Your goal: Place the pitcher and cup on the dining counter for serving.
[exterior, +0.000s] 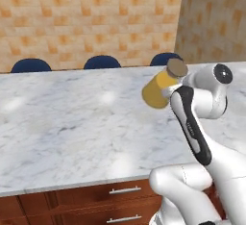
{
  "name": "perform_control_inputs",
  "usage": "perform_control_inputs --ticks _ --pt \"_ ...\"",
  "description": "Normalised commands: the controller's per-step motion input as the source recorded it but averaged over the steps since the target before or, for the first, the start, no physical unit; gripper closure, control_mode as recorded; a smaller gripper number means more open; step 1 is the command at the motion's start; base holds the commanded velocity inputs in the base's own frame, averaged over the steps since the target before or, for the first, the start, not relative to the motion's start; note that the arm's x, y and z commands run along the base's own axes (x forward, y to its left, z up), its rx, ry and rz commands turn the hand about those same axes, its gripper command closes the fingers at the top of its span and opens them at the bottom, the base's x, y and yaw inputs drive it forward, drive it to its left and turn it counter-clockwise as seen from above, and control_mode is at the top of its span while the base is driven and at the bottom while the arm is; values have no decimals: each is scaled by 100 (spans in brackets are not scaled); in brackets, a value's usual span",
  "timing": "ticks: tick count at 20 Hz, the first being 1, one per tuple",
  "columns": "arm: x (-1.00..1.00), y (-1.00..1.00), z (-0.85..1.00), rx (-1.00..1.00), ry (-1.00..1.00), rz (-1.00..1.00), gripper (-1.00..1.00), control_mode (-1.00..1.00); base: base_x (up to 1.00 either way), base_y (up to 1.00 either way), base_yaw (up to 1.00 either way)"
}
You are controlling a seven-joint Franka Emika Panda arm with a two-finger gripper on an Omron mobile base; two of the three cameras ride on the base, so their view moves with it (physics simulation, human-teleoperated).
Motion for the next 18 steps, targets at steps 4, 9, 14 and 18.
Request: perform_control_inputs --ticks 4,9,14,18 --pt "100 0 -18 -5 49 20 100 -100 0 0 0" --pt "96 2 -59 -4 7 24 100 -100 0 0 0" --pt "100 19 -44 -1 0 9 100 -100 0 0 0" --pt "100 30 -35 -8 1 0 100 -100 0 0 0"
